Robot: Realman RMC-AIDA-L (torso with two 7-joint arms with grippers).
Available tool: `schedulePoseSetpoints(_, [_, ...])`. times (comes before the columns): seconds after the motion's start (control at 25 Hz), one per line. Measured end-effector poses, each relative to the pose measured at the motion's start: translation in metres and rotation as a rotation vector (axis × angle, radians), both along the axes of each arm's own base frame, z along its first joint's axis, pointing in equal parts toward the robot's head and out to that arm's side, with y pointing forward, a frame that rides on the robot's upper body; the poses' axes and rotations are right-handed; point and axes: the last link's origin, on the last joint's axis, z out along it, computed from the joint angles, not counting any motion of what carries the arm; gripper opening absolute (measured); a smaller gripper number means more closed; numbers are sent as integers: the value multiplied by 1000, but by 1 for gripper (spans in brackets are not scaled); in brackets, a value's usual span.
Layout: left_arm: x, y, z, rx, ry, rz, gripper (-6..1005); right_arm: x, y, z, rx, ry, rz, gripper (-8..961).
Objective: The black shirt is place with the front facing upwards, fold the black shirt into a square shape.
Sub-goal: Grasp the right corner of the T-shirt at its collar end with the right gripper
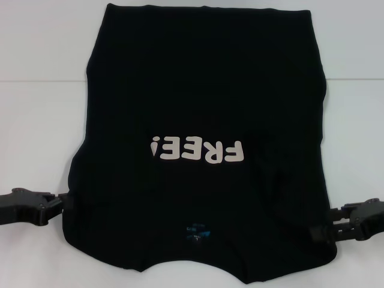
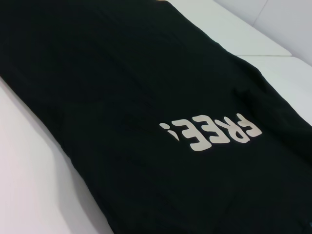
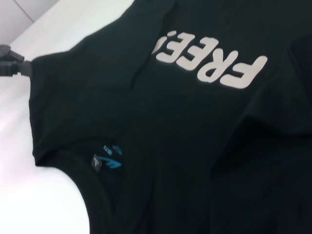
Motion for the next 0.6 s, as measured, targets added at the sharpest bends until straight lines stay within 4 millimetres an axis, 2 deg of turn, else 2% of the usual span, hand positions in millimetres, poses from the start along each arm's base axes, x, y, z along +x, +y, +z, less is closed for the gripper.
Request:
schedulePoseSetpoints(0.56, [1, 0, -1, 1, -2, -8, 19, -3, 2, -2, -20, -52, 6, 755])
schedulePoseSetpoints(0.6, [2, 1, -1, 1, -1, -9, 18, -4, 2, -3, -22, -54, 6, 709])
